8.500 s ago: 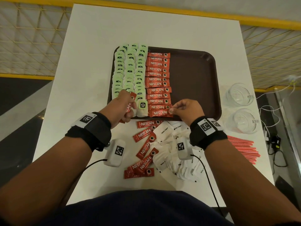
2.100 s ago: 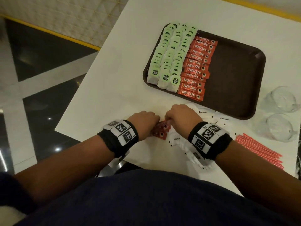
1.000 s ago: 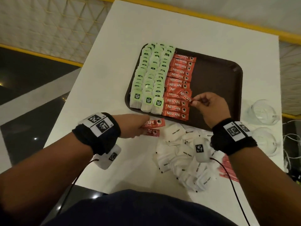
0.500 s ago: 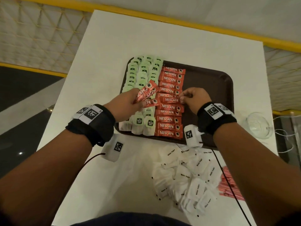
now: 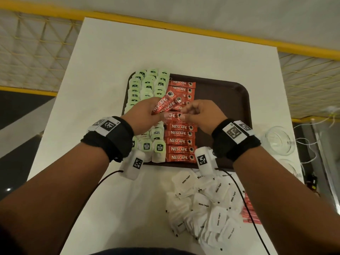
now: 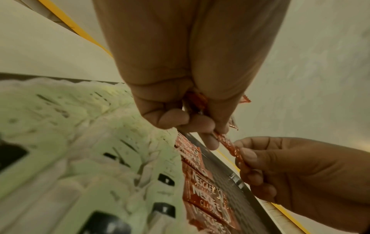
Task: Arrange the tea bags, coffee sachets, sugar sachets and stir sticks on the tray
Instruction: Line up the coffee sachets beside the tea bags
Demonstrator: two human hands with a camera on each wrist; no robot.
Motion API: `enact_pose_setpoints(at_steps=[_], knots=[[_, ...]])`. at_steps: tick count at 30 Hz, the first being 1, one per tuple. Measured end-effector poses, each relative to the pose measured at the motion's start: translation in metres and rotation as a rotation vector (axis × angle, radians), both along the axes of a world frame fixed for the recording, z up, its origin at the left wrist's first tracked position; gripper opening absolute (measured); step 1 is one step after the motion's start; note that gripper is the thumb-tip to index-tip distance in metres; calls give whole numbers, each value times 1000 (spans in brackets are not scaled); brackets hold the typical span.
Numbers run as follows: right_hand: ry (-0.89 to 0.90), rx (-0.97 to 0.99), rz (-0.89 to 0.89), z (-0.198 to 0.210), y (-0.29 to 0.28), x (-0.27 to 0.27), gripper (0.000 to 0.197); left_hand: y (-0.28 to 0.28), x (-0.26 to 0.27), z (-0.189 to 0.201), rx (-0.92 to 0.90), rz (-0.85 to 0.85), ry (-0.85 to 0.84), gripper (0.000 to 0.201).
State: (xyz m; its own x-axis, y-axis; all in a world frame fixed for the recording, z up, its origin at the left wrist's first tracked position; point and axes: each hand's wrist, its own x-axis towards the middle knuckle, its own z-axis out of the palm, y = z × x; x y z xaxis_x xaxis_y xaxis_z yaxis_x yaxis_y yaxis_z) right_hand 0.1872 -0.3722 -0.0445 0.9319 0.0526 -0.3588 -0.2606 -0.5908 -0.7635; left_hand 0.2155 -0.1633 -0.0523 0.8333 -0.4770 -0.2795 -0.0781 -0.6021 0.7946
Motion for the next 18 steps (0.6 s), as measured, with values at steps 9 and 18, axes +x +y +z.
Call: enact_pose_setpoints(at_steps=[9,18], knots=[[81,105,-277,-9,-25,10,7,14,21,2,5,159,-63,11],[132,-79,-225,-32,-24,22,15,18,16,-13,18,143,-43,12]])
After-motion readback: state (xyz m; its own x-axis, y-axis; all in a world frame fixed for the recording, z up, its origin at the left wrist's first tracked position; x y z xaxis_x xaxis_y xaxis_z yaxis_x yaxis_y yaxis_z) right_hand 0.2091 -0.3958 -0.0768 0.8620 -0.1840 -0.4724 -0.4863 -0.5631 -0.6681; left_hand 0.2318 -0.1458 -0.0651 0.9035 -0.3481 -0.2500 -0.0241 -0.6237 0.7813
